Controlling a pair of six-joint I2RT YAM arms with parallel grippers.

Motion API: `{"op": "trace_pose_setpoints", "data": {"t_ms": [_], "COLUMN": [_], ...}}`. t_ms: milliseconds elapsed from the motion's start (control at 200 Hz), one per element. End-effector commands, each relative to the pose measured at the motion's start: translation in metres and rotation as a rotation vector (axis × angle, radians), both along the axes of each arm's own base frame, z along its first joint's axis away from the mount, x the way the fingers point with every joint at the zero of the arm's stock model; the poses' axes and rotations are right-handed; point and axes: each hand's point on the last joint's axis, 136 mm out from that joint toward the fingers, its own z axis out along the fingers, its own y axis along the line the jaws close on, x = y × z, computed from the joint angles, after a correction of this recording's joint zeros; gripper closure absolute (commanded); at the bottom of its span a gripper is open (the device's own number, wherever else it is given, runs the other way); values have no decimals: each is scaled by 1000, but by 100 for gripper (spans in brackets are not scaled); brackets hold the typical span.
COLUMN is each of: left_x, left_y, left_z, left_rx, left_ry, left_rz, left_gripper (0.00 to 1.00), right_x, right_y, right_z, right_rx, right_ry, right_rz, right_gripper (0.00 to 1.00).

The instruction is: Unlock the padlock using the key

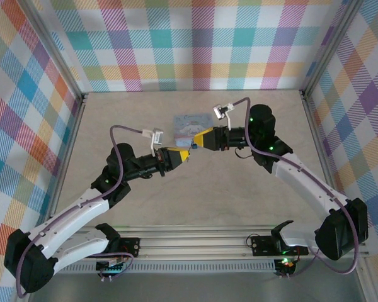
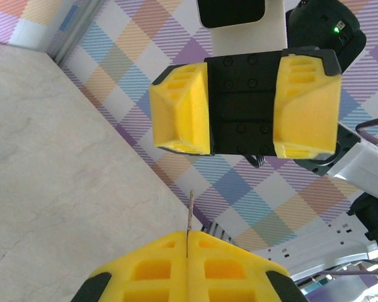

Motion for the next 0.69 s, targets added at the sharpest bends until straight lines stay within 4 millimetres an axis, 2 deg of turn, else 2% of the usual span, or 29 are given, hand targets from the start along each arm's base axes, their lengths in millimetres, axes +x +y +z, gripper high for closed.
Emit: {"op": "trace_pose_setpoints", "data": {"t_ms": [0, 210, 320, 495, 545, 690], "left_x": [-5, -5, -5, -4, -4, -5], "left_y": [-4, -5, -6, -9, -9, -12], "left_z": [25, 31, 33, 32, 32, 29], "left_rx": [-43, -53, -54, -52, -50, -36], "left_ry": [-44, -51, -54, -47, -47, -36], "left_rz": [-49, -54, -62, -71, -75, -92], "left_gripper": [100, 100, 100, 100, 100, 100], "right_x": [-17, -21, -16, -13, -13, -9], "right_y": [4, 7, 8, 10, 11, 11], "right_z": [-4, -9, -16, -23, -24, -25], "right_rx": [-11, -44, -65, -78, -80, -85], "right_ry": [-25, -25, -7, 18, 22, 11], "right_rz": [76, 100, 81, 88, 92, 71], "right_gripper": [55, 64, 59, 60, 66, 92]}}
